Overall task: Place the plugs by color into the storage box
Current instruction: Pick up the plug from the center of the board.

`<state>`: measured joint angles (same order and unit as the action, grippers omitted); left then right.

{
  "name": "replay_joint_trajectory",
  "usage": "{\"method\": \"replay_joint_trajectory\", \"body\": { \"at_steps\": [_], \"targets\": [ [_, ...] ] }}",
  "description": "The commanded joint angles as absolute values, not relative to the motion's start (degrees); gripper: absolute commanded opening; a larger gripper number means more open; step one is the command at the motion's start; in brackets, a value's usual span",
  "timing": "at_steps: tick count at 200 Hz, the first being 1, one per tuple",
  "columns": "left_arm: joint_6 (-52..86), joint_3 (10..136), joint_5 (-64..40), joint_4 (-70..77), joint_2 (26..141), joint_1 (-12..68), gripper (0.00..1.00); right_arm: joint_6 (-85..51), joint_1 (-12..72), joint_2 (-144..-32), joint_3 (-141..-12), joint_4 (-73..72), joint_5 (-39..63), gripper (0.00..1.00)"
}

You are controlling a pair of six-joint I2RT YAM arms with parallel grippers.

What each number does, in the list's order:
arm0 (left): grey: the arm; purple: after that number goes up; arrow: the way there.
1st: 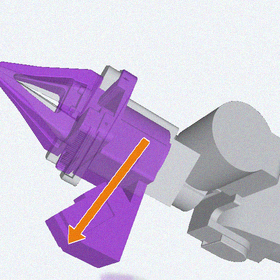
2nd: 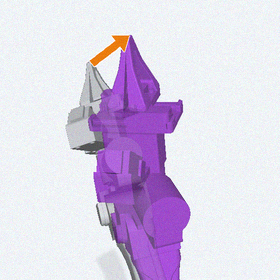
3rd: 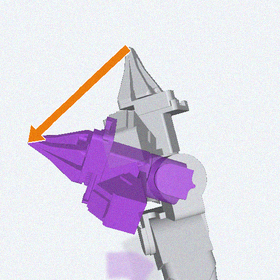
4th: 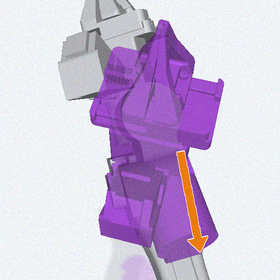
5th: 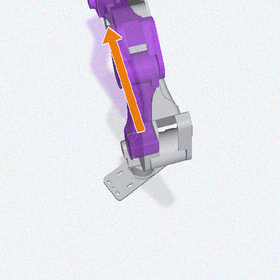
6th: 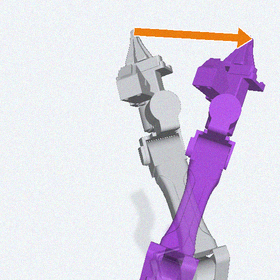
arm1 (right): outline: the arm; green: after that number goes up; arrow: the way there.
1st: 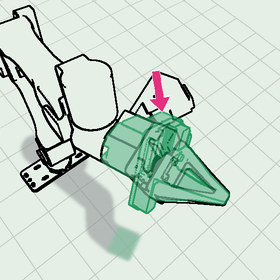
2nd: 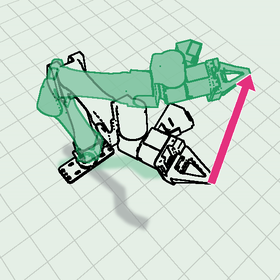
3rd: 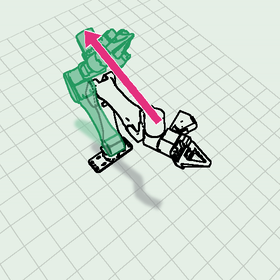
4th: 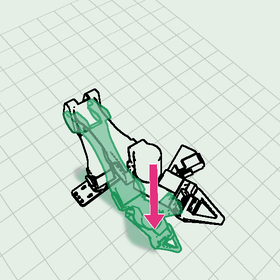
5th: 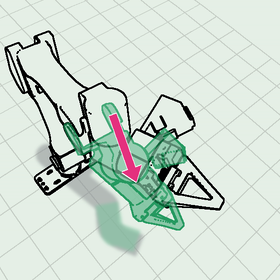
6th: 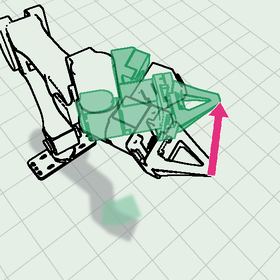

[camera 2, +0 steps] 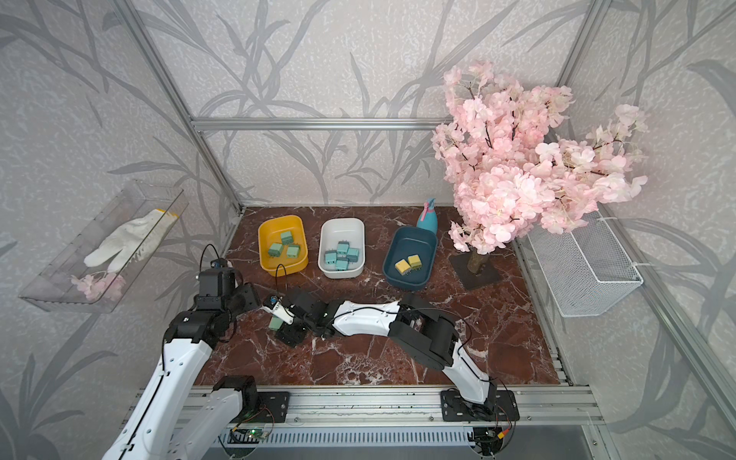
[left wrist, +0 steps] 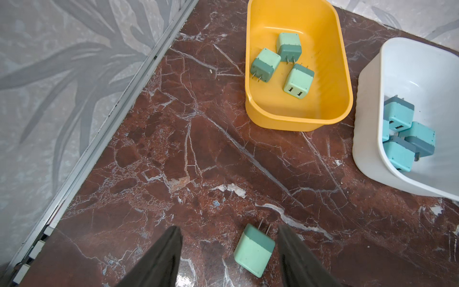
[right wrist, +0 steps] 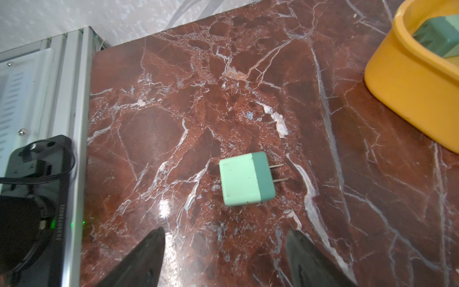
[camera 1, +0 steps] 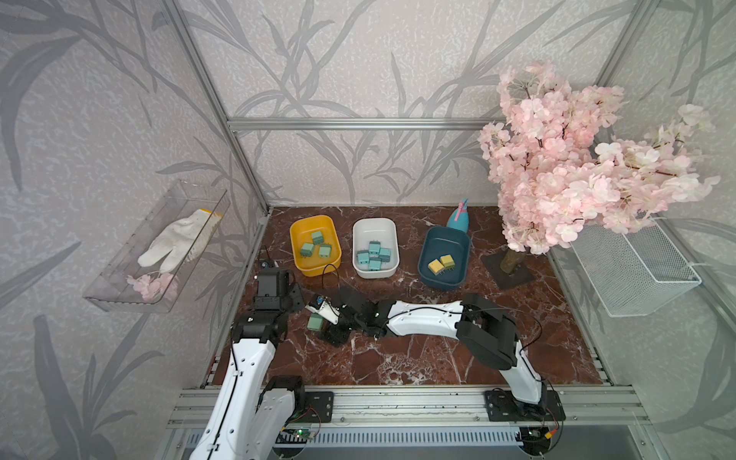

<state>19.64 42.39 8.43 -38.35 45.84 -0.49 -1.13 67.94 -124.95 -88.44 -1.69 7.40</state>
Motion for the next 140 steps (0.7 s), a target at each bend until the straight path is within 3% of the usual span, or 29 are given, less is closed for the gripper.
{"method": "replay_joint_trajectory", "body": {
  "at_steps": [1, 30, 140],
  "targets": [
    [20.74, 42.0, 9.06, -36.74, 45.91, -1.09, 0.65, 0.35, 68.3, -127.62, -91.64, -2.84, 5.19, 0.82],
    [21.73, 42.27, 8.97, -36.85, 47.67, -3.99, 0.71, 1.88, 68.39, -130.54, -94.8, -2.44, 3.52, 0.82],
    [22.24, 41.58, 3.89, -34.74, 48.64, -8.28, 0.72, 7.41, 68.53, -138.92, -104.6, 4.97, 2.79, 0.83]
  ]
}}
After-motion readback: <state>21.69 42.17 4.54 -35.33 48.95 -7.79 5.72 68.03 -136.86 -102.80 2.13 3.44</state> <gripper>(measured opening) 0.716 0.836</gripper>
